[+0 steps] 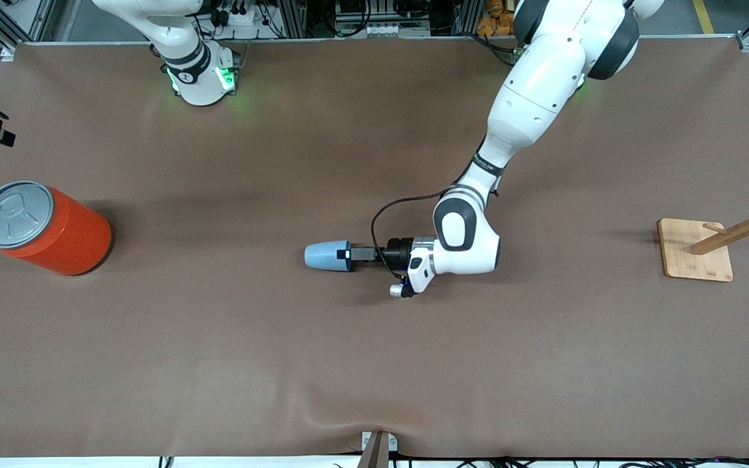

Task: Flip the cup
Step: 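Move the left gripper to the cup's base and grasp it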

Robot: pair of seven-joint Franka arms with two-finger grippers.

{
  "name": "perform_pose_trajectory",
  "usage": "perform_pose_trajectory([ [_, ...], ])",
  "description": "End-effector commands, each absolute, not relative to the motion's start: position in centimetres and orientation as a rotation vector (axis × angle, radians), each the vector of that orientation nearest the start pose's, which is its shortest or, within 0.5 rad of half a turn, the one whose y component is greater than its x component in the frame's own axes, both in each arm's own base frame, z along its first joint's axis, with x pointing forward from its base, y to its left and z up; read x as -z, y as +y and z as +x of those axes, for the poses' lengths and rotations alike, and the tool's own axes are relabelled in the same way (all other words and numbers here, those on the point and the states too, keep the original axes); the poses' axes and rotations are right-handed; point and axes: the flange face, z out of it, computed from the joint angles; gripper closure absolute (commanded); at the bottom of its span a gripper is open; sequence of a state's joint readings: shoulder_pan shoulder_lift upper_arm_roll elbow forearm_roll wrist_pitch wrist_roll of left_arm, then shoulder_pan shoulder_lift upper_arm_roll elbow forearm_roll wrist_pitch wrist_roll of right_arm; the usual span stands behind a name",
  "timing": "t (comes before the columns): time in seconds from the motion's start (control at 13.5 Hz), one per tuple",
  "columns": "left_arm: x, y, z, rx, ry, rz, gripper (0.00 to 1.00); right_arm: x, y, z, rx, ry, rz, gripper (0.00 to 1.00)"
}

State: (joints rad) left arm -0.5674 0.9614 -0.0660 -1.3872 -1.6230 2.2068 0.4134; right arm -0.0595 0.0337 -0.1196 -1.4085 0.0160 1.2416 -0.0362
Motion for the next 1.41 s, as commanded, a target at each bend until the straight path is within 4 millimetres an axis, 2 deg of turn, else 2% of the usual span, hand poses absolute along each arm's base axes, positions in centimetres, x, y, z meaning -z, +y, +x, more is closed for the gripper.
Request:
perform_pose_trajectory([
  [0.0, -14.2, -46.9, 58.3, 0.217, 0.198, 1.922, 0.00, -66.0, -9.2, 51.4, -0.337, 0.176, -3.089, 0.00],
  [0.07, -14.3, -47.1, 58.2, 0.214, 0.196, 1.922, 0.01, -66.0, -9.0, 51.4, -0.347, 0.169, -3.089, 0.00],
  [0.22, -14.2, -47.5, 58.0, 0.210, 0.208, 1.920, 0.17, -66.1, -8.8, 51.4, -0.347, 0.162, -3.088, 0.00],
  [0.3, -14.3, -47.5, 58.0, 0.208, 0.213, 1.916, 0.35, -66.0, -9.2, 51.3, -0.351, 0.160, -3.087, 0.00],
  [0.37, -14.4, -47.5, 58.0, 0.208, 0.215, 1.915, 0.63, -66.0, -9.9, 51.0, -0.366, 0.122, -3.069, 0.00],
  [0.44, -14.4, -47.5, 57.9, 0.209, 0.214, 1.914, 0.81, -66.0, -10.8, 50.8, -0.363, 0.122, -3.062, 0.00],
  [0.52, -14.3, -47.4, 58.0, 0.209, 0.214, 1.917, 0.88, -66.3, -11.8, 50.6, -0.348, 0.141, -3.061, 0.00],
  [0.59, -14.3, -47.4, 58.0, 0.208, 0.213, 1.917, 1.00, -66.9, -12.4, 50.2, -0.335, 0.158, -3.060, 0.00],
  [0.67, -14.2, -47.3, 58.0, 0.208, 0.215, 1.918, 1.00, -68.8, -12.2, 49.3, -0.281, 0.174, -3.070, 0.00],
  [0.74, -14.3, -47.3, 58.0, 0.204, 0.202, 1.923, 1.00, -69.7, -11.7, 48.8, -0.251, 0.165, -3.076, 0.00],
  [0.96, -14.2, -46.7, 58.2, 0.177, 0.167, 1.931, 1.00, -68.7, -9.7, 49.8, -0.292, 0.101, -3.084, 0.00],
  [1.04, -14.9, -46.8, 58.4, 0.175, 0.168, 1.930, 1.00, -68.7, -9.6, 49.9, -0.291, 0.105, -3.088, 0.00],
  [1.11, -15.3, -46.7, 58.5, 0.182, 0.183, 1.925, 1.00, -68.8, -8.8, 50.2, -0.278, 0.095, -3.092, 0.00],
  [1.19, -16.1, -46.9, 58.6, 0.189, 0.197, 1.918, 1.00, -68.9, -8.4, 50.9, -0.210, 0.088, -3.099, 0.00],
  [1.33, -17.9, -47.1, 59.1, 0.216, 0.246, 1.903, 1.00, -67.9, -7.6, 52.3, -0.180, 0.064, -3.108, 0.00],
])
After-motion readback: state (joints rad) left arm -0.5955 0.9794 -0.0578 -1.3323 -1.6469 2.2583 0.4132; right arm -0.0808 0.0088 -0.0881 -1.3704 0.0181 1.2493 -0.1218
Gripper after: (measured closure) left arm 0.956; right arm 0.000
